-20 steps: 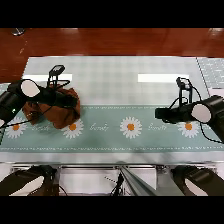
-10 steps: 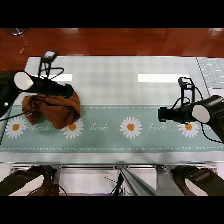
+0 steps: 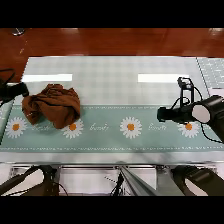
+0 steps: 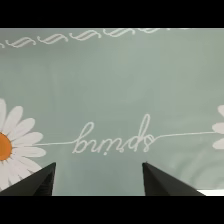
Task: Fold the shirts.
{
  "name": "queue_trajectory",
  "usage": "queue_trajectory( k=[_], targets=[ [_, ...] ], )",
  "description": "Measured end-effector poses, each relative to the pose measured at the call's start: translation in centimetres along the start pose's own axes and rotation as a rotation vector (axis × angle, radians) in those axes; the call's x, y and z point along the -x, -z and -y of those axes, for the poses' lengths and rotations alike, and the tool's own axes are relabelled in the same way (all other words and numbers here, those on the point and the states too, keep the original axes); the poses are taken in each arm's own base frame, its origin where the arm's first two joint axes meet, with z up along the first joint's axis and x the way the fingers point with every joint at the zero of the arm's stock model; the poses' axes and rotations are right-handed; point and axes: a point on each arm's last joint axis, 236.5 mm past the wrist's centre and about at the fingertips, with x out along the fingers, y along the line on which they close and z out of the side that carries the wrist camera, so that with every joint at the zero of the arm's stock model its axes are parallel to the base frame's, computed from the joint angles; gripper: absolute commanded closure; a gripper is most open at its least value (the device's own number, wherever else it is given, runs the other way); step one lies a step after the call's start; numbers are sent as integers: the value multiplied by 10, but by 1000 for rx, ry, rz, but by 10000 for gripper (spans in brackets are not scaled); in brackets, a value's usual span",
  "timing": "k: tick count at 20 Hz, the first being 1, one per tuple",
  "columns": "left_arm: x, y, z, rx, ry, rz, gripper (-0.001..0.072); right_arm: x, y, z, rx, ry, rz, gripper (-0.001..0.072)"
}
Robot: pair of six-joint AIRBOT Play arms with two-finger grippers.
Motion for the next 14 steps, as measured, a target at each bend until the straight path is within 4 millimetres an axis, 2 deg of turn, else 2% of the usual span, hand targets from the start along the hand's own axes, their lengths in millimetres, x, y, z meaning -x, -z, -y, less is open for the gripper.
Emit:
queue_trajectory(
  k=[2, 3, 6, 7, 8, 10, 11, 13, 14],
  targets=[
    [-14, 17, 1, 91, 64, -52, 3, 0, -4, -5, 0, -21, 18, 93],
    [-21, 26, 8, 109, 107, -84, 4, 0, -6, -7, -2, -32, 25, 93],
    [-38, 53, 45, 95, 243, -191, 12, 0, -9, -11, -3, -49, 40, 92],
    [-42, 62, 59, 75, 284, -226, 246, 1, -10, -12, -3, -51, 44, 93],
    [-44, 72, 71, 54, 318, -263, 675, 1, -11, -12, -1, -52, 45, 93],
    [-43, 83, 93, 0, 373, -306, 683, 1, -11, -13, -1, -57, 49, 93],
    [-38, 82, 104, -25, 403, -311, 682, 1, -12, -14, 2, -57, 49, 93],
    [-15, 66, 130, -72, 494, -289, 683, 7, -16, -15, 11, -60, 57, 93],
    [6, 48, 147, -95, 558, -245, 683, 14, -21, -18, 18, -66, 68, 93]
  ],
)
